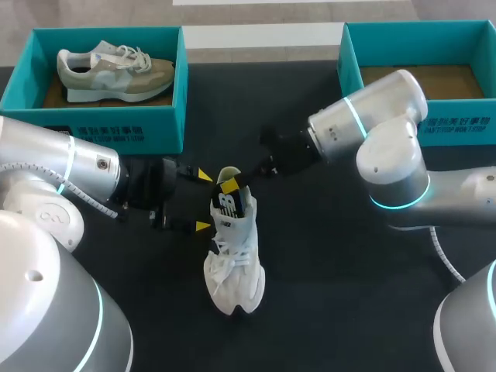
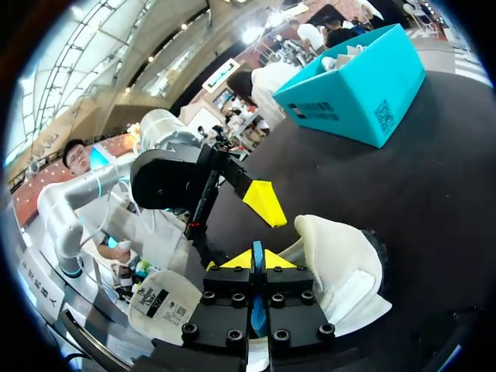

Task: Take the shoe out of the shoebox, open the shoe tongue, remove and reinsert the insole, then place the shoe into the shoebox

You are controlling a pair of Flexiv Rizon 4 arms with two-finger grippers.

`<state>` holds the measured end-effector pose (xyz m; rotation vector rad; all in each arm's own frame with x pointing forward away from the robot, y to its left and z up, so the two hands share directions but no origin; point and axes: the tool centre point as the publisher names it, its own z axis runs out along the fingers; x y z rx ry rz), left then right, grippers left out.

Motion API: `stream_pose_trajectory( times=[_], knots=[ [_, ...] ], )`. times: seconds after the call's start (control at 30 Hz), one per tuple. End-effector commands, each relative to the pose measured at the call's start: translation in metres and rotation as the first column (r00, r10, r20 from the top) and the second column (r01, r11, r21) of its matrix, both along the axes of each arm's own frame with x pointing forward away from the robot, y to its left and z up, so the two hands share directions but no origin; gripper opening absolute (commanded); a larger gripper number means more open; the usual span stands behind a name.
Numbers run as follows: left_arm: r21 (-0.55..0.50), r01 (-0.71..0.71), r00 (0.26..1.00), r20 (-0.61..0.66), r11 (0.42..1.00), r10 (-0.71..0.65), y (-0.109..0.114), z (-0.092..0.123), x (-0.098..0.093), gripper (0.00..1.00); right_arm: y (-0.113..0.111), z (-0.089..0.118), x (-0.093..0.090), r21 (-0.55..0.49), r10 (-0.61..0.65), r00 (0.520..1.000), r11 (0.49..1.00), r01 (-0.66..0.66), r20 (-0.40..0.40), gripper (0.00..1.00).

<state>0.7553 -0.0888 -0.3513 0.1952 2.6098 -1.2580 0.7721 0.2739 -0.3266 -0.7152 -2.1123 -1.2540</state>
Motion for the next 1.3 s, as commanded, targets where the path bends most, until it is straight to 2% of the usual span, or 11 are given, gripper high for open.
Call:
stream_pose_trajectory(
  times=[0.03,0.37,0.4,0.43,0.63,0.9,1.13,1.3],
  knots=[
    [0.003,0.000,1.000,-0.001,1.000,0.000,-0.001,0.000,0.001,1.00,0.008,-0.009,0.006,0.024,0.020,1.000,1.000,-0.020,-0.006,0.00],
    [0.003,0.000,1.000,-0.001,1.000,0.000,-0.001,0.000,0.001,1.00,0.005,-0.013,0.004,0.010,0.007,1.000,1.000,-0.007,-0.022,0.00],
    [0.003,0.000,1.000,-0.001,1.000,0.000,-0.001,0.000,0.001,1.00,0.004,-0.012,0.004,0.009,0.006,1.000,1.000,-0.005,-0.019,0.24],
    [0.003,0.000,1.000,-0.001,1.000,0.000,-0.001,0.000,0.001,1.00,0.003,-0.010,0.004,0.008,0.005,1.000,1.000,-0.005,-0.017,0.31],
    [0.003,0.000,1.000,-0.001,1.000,0.000,-0.001,0.000,0.001,1.00,0.005,0.003,0.003,-0.002,0.007,1.000,1.000,-0.007,0.010,0.28],
    [0.003,0.000,1.000,-0.001,1.000,0.000,-0.001,0.000,0.001,1.00,0.012,0.014,0.008,-0.005,0.027,0.999,1.000,-0.026,0.046,0.30],
    [0.003,0.000,1.000,-0.001,1.000,0.000,-0.001,0.000,0.001,1.00,0.020,0.025,0.022,0.018,0.048,0.995,0.999,-0.050,0.086,0.30],
    [0.003,0.000,1.000,-0.001,1.000,0.000,-0.001,0.000,0.001,1.00,0.019,0.045,0.034,0.003,0.040,0.987,0.999,-0.041,0.153,0.33]
  ],
)
